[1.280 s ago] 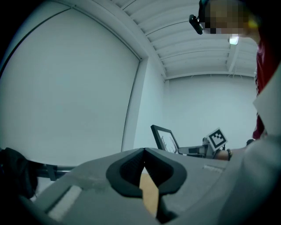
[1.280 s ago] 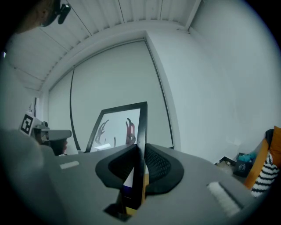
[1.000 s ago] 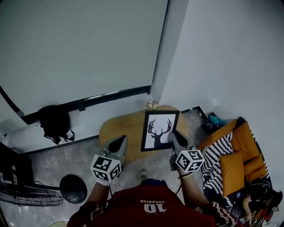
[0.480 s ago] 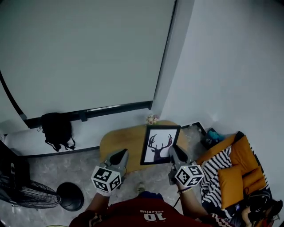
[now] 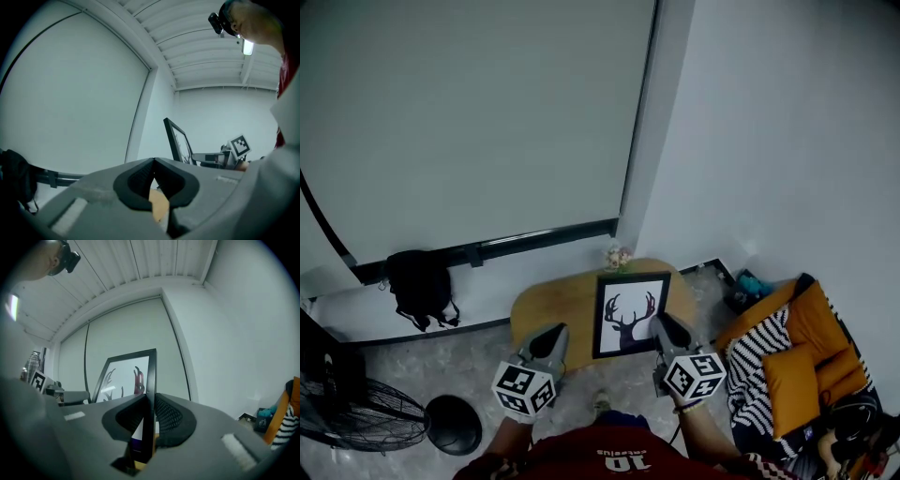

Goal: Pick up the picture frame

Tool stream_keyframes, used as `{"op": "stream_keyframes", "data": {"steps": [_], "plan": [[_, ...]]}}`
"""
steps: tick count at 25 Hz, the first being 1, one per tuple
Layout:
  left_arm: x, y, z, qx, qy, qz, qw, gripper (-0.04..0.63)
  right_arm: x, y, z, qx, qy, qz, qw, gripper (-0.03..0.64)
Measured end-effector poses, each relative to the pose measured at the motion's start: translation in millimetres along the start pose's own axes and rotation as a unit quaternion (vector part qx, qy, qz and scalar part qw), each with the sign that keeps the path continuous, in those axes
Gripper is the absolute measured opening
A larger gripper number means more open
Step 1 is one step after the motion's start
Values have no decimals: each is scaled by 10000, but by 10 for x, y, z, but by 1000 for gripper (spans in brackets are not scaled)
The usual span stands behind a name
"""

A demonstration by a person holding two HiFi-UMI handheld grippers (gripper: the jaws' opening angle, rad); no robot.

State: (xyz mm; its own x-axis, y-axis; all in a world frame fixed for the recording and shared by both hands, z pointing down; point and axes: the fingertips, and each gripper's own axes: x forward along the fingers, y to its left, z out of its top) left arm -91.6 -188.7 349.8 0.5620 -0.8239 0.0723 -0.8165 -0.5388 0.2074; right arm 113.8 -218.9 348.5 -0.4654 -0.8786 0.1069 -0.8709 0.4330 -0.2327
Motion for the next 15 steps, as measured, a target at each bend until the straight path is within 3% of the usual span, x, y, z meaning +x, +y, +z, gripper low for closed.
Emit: {"op": "stream_keyframes", "data": {"steps": [10,15], "plan": [[20,-13,41,-3,8,-40,10000,2,18,32,31,45,2,29,10000,66],[-345,-74,-37,11,-70,-66,10000,2,-205,332,-77,-36,-60,52,10000,66]]}}
